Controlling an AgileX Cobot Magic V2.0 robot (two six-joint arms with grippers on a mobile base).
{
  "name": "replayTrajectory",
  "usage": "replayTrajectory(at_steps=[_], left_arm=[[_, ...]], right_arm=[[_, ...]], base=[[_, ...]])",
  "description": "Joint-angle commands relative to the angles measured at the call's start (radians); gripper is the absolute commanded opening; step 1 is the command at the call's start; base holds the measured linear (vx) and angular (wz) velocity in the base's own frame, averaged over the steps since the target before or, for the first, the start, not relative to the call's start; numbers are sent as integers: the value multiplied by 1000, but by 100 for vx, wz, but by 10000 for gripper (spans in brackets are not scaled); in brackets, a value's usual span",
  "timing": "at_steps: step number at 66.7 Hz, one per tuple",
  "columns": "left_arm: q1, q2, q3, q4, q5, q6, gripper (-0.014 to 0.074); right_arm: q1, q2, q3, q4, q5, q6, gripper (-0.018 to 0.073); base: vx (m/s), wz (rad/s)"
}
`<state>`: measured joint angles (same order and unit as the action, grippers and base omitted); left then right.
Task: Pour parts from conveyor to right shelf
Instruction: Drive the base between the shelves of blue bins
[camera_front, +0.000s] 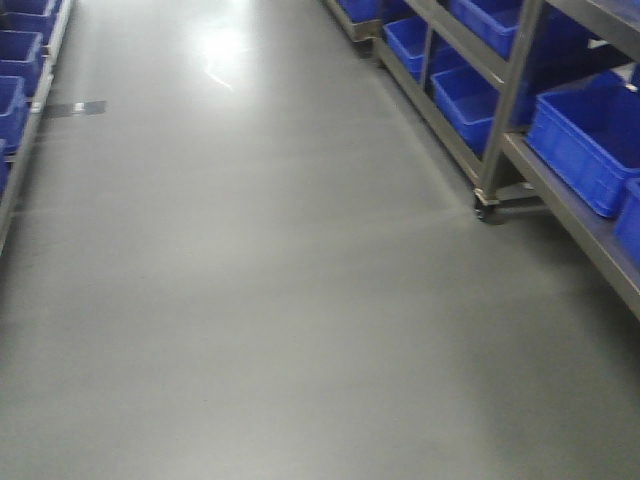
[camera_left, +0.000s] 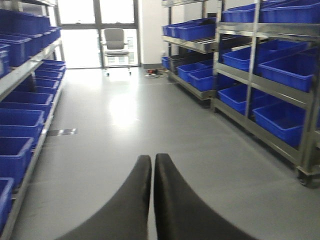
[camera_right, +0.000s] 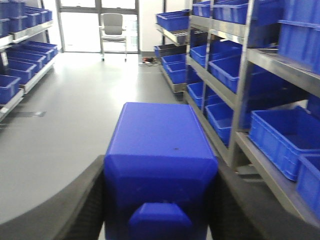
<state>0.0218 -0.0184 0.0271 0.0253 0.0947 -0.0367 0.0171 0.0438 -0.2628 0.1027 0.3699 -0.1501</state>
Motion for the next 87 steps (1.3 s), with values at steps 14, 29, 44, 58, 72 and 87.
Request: replayTrajectory(at_steps=[14,29,44,58,72,87], left_arm=[[-6,-6,-20,-6,-72,-7,-6],[-6,-6,-20,-6,-72,-7,-6],[-6,-6,-20,-6,-72,-7,-6],[-6,-6,-20,-6,-72,-7,-6],[-6,-6,-20,-6,-72,-7,-6],[-6,-6,-20,-6,-72,-7,-6]], right_arm=[[2,13,-26,-3,-85,-1,-2],[2,13,-26,-3,-85,-1,-2],[2,13,-26,-3,-85,-1,-2],[2,13,-26,-3,-85,-1,-2],[2,13,-26,-3,-85,-1,-2],[2,13,-26,-3,-85,-1,-2]], base=[[8,32],[10,13],[21,2],[37,-15],[49,-13],[55,-4]])
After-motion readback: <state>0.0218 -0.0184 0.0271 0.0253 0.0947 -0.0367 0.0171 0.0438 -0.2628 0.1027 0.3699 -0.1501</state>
